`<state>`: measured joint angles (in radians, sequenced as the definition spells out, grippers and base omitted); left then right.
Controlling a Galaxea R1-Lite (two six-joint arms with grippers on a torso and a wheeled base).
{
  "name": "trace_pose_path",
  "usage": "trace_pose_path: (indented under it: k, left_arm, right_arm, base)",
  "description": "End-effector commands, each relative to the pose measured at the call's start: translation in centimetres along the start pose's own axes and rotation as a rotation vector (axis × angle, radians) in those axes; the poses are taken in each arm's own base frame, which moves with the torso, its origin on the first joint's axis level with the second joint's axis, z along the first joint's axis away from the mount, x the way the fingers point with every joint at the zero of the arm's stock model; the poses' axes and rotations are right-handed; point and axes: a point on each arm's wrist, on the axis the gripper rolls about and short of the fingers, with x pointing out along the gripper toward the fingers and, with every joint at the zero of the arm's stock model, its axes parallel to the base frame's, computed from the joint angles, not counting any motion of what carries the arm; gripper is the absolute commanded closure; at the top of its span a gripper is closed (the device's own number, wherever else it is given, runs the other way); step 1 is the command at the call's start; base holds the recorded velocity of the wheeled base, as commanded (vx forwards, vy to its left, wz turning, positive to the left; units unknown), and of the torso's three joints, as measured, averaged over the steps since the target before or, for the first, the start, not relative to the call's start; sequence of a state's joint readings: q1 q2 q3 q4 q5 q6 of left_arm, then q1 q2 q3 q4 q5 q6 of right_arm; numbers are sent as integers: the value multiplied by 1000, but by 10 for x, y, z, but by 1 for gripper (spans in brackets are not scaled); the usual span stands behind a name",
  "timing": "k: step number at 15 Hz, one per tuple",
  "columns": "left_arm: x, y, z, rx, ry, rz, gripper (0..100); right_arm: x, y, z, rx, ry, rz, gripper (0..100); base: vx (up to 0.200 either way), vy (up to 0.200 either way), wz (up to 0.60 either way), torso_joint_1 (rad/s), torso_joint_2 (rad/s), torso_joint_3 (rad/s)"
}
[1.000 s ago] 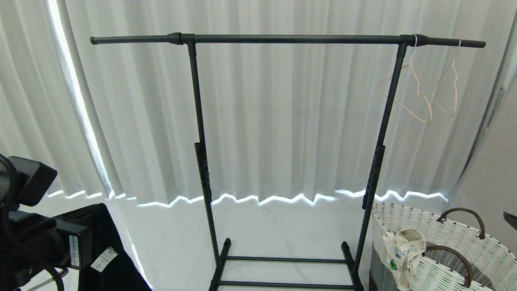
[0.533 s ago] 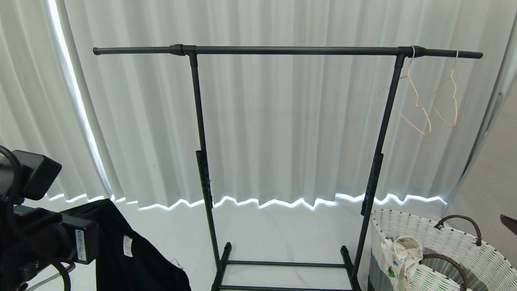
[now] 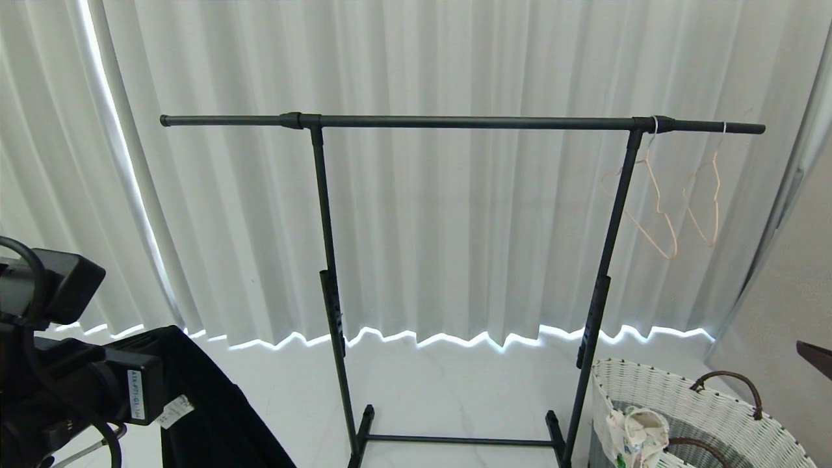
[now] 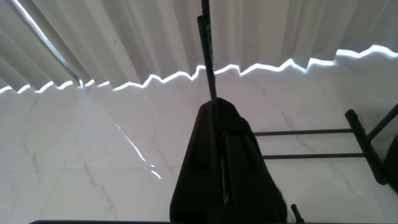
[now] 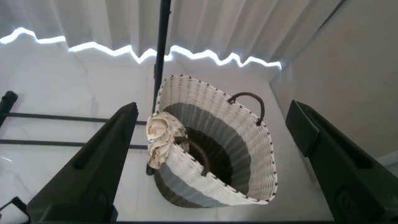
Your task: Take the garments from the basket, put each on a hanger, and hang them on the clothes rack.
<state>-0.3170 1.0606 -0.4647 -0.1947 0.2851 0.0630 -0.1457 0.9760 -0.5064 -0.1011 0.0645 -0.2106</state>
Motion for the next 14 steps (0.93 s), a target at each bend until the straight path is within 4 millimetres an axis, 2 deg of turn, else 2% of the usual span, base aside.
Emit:
trace_pose_path:
  k: [1, 6, 8, 14]
  left_arm:
    - [1, 1, -3, 2, 12, 6, 100]
    - [2, 4, -1, 1, 10, 52, 100]
    - [2, 8, -4, 81, 27, 80, 100]
    - [6, 8, -1, 76, -10, 93, 100]
  right_arm:
    - [5, 0, 0, 0, 16, 3, 0]
    - [14, -3, 11, 1, 14, 5, 0]
    - [16, -4, 13, 0, 17, 5, 0]
    - [21, -5, 15, -2, 25, 5, 0]
  base:
    - [0, 0, 0, 207, -486, -290]
    - [0, 0, 0, 220, -495, -286]
    - [0, 0, 0, 229, -508, -283]
    - [0, 0, 0, 250, -541, -293]
